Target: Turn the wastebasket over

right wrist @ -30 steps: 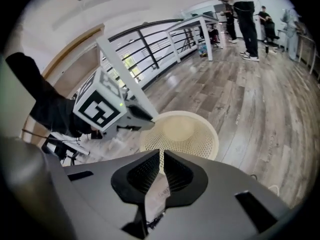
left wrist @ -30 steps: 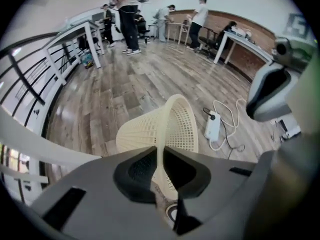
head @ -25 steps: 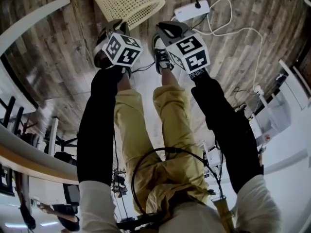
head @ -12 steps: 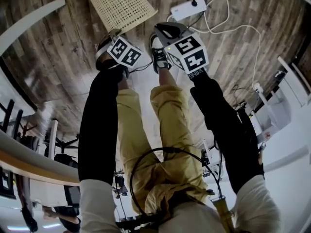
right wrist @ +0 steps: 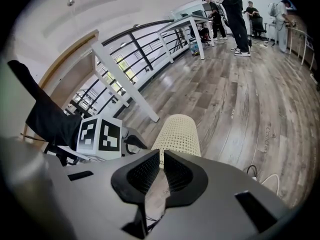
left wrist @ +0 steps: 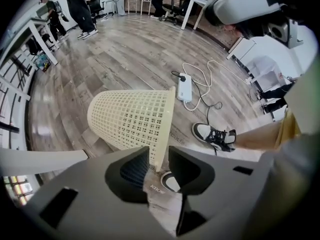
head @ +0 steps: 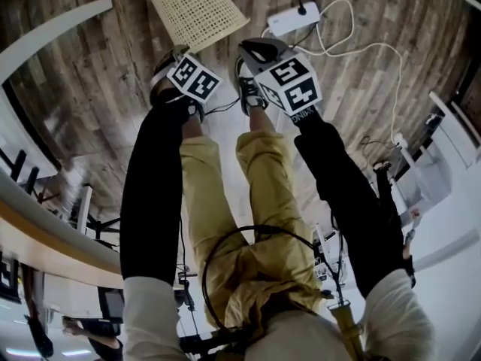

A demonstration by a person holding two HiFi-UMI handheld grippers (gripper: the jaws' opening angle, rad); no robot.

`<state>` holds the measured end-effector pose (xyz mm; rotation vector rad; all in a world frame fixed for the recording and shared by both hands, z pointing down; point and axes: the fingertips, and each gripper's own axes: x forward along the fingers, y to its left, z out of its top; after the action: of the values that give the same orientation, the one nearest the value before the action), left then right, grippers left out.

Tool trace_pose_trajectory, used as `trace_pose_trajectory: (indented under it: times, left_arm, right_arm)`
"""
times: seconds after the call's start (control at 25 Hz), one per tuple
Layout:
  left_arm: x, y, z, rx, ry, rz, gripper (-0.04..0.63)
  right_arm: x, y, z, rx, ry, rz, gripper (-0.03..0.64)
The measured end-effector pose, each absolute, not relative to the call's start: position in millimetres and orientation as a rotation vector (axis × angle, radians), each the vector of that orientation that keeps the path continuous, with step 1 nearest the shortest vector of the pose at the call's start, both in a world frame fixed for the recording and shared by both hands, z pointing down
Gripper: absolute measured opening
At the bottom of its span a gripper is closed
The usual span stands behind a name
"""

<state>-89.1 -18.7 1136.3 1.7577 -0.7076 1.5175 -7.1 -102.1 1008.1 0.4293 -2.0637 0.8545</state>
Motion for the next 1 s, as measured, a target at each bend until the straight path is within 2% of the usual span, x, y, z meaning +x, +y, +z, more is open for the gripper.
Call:
trace_pose_trajectory:
  times: [0.16, 0.24, 0.6, 1.0]
  left_arm:
    - [-103, -27, 1098, 1.771, -0.789, 1.505, 0.104]
    - [-101, -29, 1063, 1.8, -0.811, 1.427, 0.002]
    - [-93, -31, 820, 1.795, -0.929, 0.921, 0.0]
    - [-116, -72, 534, 1.989, -1.394, 0.432, 0.002]
  right_arm:
    - [-15, -102, 979, 0.43, -2.089, 0.83, 0.025]
    - [-17, -100, 952, 0.435, -2.102, 0.825, 0.025]
    - [-19, -87, 755, 0.478, -2.214, 0.774, 0.025]
    - [-32, -106, 484, 0.67, -2.537, 0.443, 0.023]
